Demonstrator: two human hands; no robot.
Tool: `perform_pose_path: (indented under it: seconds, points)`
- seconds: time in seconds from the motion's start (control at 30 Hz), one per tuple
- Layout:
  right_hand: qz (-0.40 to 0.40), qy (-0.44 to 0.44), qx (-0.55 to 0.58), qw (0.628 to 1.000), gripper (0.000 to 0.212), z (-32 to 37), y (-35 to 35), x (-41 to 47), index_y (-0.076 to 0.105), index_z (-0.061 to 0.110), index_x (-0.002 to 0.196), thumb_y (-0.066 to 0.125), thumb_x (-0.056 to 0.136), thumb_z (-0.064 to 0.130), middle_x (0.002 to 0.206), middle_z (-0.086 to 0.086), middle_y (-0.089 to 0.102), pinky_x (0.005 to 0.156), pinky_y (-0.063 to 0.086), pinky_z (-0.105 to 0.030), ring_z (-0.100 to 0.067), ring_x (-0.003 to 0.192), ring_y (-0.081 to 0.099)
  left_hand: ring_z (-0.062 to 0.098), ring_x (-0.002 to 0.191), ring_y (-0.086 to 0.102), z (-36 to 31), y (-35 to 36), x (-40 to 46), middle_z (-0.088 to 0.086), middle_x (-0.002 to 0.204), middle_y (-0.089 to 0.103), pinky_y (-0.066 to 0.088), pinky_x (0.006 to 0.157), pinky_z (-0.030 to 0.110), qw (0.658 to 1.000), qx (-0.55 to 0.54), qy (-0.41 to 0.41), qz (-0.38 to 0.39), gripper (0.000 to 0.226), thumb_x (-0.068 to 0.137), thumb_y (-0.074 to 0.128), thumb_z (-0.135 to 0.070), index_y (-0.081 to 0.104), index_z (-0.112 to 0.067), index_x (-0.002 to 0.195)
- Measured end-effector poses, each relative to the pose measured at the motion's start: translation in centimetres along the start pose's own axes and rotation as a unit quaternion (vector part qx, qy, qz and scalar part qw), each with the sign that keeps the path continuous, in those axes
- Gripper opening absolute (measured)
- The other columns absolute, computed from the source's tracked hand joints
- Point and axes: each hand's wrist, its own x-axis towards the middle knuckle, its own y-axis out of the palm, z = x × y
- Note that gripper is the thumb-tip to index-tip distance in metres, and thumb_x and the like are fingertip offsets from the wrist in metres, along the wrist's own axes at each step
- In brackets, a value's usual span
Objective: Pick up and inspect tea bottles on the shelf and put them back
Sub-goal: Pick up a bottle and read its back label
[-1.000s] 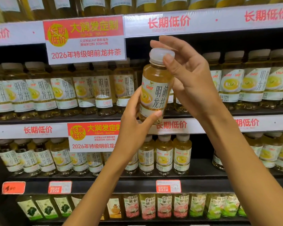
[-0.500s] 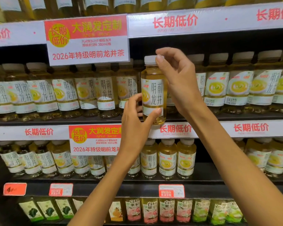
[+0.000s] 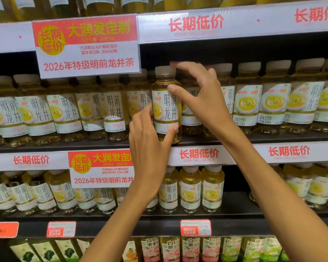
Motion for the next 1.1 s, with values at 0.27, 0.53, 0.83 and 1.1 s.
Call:
perform_pose_path:
  seconds: [0.27, 0.53, 0.83, 1.1]
  points:
    - [-0.008, -0.017, -0.102, 0.995, 0.042, 0.0, 0.7, 0.6, 0.056, 0.018, 0.128, 0.063, 0.09, 0.035, 0.124, -0.005, 0.061, 0.093, 0.038, -0.038, -0.026, 0.115, 0.044, 0.026, 0.108, 0.048, 0.3, 0.5, 0.7, 0.012, 0.119, 0.053, 0.043, 0.091, 0.037, 0.993, 0.114, 0.016, -0.037, 0.061, 0.083, 0.07, -0.036, 0.048, -0.008, 0.132]
    - [-0.005, -0.014, -0.121, 0.993, 0.041, -0.1, -0.1, 1.4, 0.054, 0.016, 0.13, 0.053, 0.096, 0.038, 0.109, -0.01, 0.062, 0.088, 0.042, -0.038, -0.025, 0.107, 0.052, 0.027, 0.105, 0.047, 0.0, 0.8, 1.3, 0.012, 0.116, 0.052, 0.037, 0.086, 0.032, 0.989, 0.144, 0.022, -0.031, 0.063, 0.083, 0.071, -0.035, 0.046, -0.009, 0.135]
    - [0.046, 0.0, -0.377, 0.925, 0.041, -0.4, -0.9, 2.4, 0.055, 0.013, 0.073, 0.042, 0.099, 0.041, 0.067, -0.01, 0.057, 0.092, 0.04, -0.043, -0.031, 0.08, 0.062, 0.026, 0.111, 0.048, -0.7, 0.9, 0.7, 0.013, 0.121, 0.052, 0.037, 0.093, 0.03, 0.993, 0.097, 0.054, -0.03, 0.062, 0.083, 0.072, -0.018, 0.045, -0.009, 0.137]
    - [-0.044, -0.048, -0.279, 0.958, 0.045, -1.5, -1.7, 1.1, 0.058, 0.006, 0.11, 0.059, 0.09, 0.046, 0.095, -0.016, 0.058, 0.078, 0.038, -0.037, -0.03, 0.089, 0.052, 0.024, 0.112, 0.048, -0.8, 0.9, -0.3, 0.013, 0.119, 0.052, 0.044, 0.095, 0.036, 0.996, 0.027, 0.084, -0.006, 0.05, 0.083, 0.072, -0.013, 0.053, -0.007, 0.129]
